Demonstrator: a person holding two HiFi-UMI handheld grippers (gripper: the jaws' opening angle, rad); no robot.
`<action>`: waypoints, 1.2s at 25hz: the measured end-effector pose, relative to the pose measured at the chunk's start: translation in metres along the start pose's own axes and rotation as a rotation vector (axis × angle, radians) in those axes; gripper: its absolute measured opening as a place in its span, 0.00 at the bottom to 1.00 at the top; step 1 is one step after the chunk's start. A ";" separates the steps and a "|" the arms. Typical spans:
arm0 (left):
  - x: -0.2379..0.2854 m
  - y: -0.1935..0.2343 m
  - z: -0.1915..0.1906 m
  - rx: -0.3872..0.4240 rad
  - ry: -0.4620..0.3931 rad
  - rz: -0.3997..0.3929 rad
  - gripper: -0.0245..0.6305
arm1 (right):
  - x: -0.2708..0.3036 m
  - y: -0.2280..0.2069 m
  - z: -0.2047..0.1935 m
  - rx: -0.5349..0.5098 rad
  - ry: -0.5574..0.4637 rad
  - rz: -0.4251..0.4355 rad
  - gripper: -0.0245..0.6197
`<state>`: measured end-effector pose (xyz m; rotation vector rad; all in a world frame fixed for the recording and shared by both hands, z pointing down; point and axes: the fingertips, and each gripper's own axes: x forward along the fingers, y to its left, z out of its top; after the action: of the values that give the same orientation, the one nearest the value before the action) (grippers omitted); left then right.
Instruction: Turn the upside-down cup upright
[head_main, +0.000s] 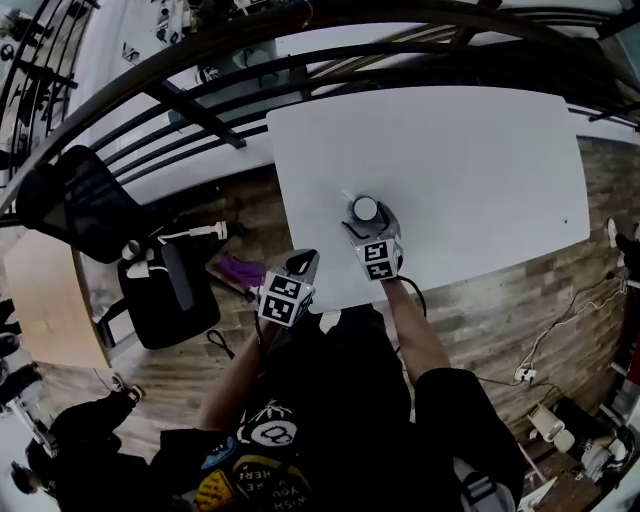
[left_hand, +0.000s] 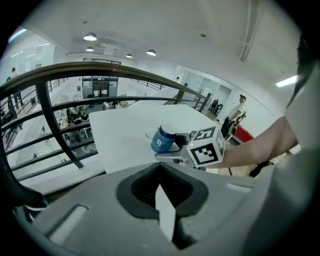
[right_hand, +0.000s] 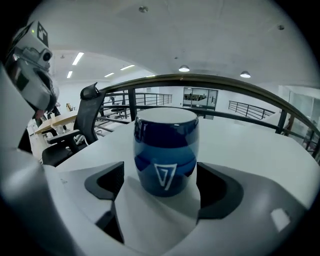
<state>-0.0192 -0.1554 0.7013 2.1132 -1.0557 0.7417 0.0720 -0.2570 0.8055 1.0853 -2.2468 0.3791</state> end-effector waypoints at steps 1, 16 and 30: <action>0.004 0.000 0.007 0.019 -0.003 0.012 0.04 | 0.000 0.000 0.002 -0.012 0.002 -0.011 0.72; 0.053 -0.036 0.090 0.187 0.030 -0.011 0.23 | -0.014 0.001 0.031 -0.223 0.030 0.126 0.65; 0.040 -0.113 0.124 0.500 0.096 -0.153 0.60 | -0.112 -0.003 0.080 -0.485 0.071 0.074 0.65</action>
<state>0.1199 -0.2159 0.6187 2.5079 -0.6935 1.1053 0.0960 -0.2298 0.6728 0.7225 -2.1601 -0.0977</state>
